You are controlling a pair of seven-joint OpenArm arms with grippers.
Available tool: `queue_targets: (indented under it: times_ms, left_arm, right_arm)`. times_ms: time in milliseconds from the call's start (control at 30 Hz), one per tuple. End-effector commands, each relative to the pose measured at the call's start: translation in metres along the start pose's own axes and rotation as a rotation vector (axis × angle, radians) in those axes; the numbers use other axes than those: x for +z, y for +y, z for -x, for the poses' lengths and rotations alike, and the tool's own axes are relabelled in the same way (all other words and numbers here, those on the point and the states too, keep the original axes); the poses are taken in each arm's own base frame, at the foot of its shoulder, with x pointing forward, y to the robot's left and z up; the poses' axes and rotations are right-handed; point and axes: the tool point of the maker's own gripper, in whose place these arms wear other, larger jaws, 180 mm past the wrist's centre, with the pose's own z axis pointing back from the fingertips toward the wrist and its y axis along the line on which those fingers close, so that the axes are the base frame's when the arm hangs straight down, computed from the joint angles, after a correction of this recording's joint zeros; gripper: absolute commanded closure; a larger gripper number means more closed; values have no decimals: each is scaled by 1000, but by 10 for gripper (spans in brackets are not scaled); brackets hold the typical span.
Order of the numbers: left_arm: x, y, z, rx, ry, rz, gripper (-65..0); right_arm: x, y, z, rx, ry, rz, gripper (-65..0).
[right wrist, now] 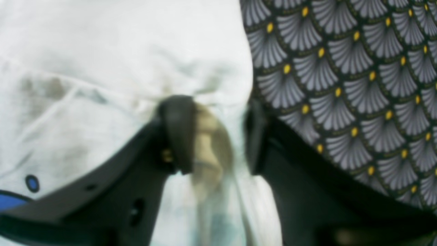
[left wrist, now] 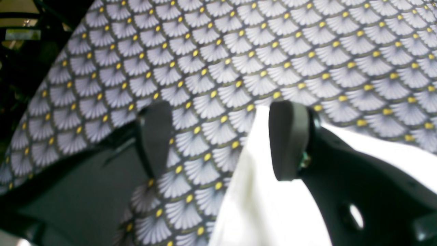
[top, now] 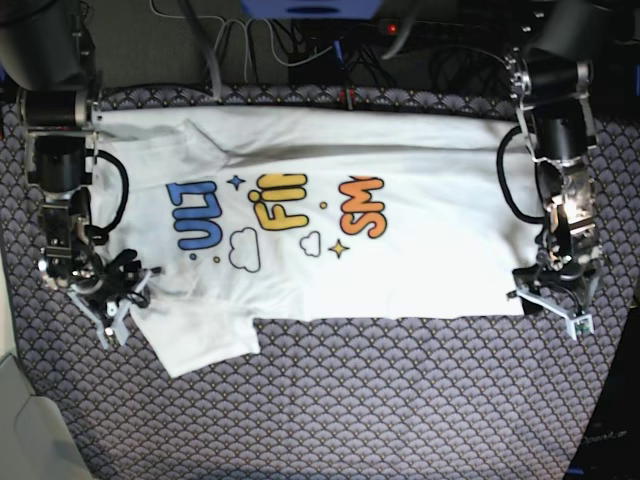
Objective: Fold the T-shirt properly
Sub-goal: 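Move both grippers to the hem corners of the shirt, then close both grippers on the hem corners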
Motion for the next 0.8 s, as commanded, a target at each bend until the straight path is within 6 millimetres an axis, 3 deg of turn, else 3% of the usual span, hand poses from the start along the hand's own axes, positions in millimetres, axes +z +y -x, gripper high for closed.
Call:
queue_targets:
  times_ms: [0,67,100,500,667,767]
  left_arm:
    - [-1,3,-33,9,-84,-5,-433]
    - [-6,3,-25,18,-82,-5,-433]
    - [-8,2,-26,20,-94,-4,-433]
    - [-23,-29,-22,62,-92,41,-433]
    - [-28,-54,-6,-44,-87,85,-433]
    - [-30,-56,5,-47,-77,87,-433]
  right_arm:
    - [5,-11,-15,13,-24,21,-120]
    - [5,-11,-15,13,-24,21,-20]
    - [5,-11,-15,13,-24,21,0]
    - [5,-12,-13,13,-18,26,0]
    - [5,-12,-13,13,-17,26,0]
    - [5,-11,-13,12,-17,24,0]
